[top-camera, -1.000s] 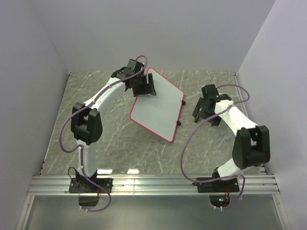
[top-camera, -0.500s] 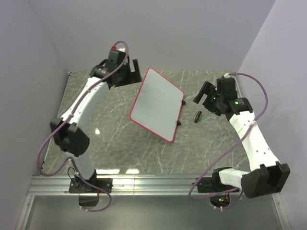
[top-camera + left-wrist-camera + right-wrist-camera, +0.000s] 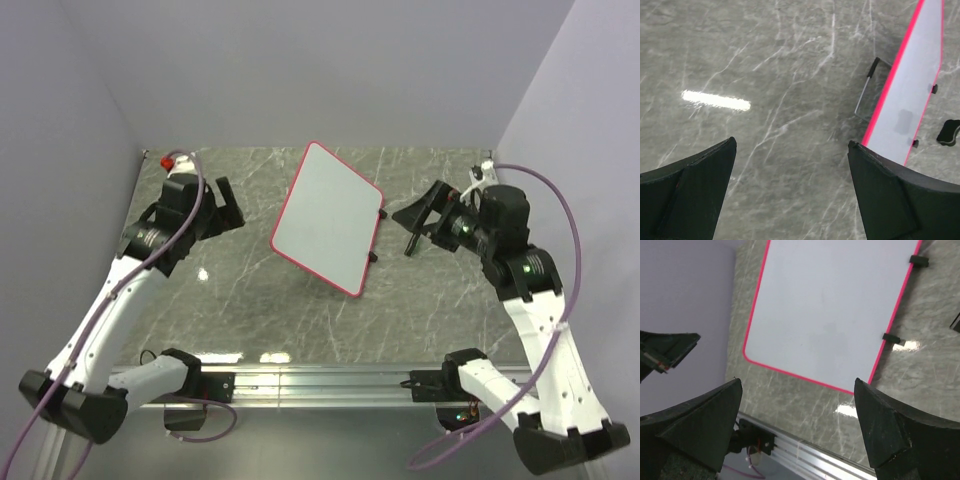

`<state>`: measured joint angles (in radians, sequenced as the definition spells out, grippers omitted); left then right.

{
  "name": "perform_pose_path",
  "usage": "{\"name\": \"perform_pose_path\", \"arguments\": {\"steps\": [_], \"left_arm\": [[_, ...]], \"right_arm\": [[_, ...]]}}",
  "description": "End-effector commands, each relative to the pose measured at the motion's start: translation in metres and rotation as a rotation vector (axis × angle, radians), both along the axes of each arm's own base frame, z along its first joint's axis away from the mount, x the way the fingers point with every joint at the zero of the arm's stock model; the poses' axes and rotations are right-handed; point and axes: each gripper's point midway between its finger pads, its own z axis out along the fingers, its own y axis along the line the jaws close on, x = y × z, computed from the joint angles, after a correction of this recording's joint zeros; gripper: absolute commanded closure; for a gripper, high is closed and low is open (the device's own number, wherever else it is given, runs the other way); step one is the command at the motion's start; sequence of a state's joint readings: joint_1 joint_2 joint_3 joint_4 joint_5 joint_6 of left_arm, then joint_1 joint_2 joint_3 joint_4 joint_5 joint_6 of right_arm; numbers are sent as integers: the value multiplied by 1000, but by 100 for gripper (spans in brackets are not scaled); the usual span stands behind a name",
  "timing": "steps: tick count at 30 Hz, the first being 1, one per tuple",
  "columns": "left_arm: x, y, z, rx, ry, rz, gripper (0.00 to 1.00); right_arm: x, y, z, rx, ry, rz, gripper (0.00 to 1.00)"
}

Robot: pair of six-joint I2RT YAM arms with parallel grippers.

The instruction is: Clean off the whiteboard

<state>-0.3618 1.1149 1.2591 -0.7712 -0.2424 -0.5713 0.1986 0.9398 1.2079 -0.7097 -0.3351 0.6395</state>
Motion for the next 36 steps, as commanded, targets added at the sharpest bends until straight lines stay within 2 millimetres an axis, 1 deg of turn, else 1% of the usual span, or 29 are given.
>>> {"name": "perform_pose_path", "arguments": {"steps": [1, 2, 5, 7, 8, 10, 11, 13, 15, 17, 18, 20, 21, 25, 27, 31, 36], "left_arm": [[-10, 11, 9, -6, -66, 42, 0], [-16, 14, 9, -11, -74, 43, 1], [-29, 20, 7, -4, -72, 49, 1], [-33, 22, 6, 0, -68, 52, 1], [-36, 24, 8, 1, -76, 53, 1], [-40, 29, 8, 14, -77, 66, 1], [-43, 32, 13, 14, -94, 71, 0], [-47, 40, 15, 32, -106, 104, 1], [-52, 47, 15, 43, -116, 125, 1], [-54, 48, 10, 52, -114, 123, 1], [-55, 49, 10, 51, -116, 126, 1], [-56, 49, 7, 46, -108, 127, 1], [-56, 48, 7, 43, -111, 124, 1], [-53, 44, 13, 30, -153, 103, 1], [-48, 44, 19, 33, -182, 98, 1], [-36, 46, 35, 53, -236, 112, 1], [-20, 41, 51, 78, -257, 97, 1]], "right_arm": [[-17, 7, -4, 46, -8, 42, 0], [-21, 6, -8, 53, -8, 35, 0], [-23, 5, -17, 79, 12, 14, 0], [-24, 5, -23, 81, 18, 8, 0], [-25, 4, -31, 81, 30, 6, 0], [-28, 4, -39, 89, 44, -3, 0], [-30, 1, -46, 84, 55, -20, 0], [-32, -3, -51, 89, 59, -51, 0], [-33, -11, -49, 89, 21, -98, 0], [-36, -13, -44, 116, -16, -122, 0], [-34, -16, -41, 122, -35, -144, 0], [-33, -19, -39, 133, -34, -169, 0], [-33, -22, -41, 121, -21, -186, 0], [-29, -21, -39, 93, 6, -177, 0], [-28, -23, -39, 68, 14, -178, 0], [-25, -26, -28, 55, -28, -189, 0], [-25, -26, -17, 63, -59, -186, 0]]}}
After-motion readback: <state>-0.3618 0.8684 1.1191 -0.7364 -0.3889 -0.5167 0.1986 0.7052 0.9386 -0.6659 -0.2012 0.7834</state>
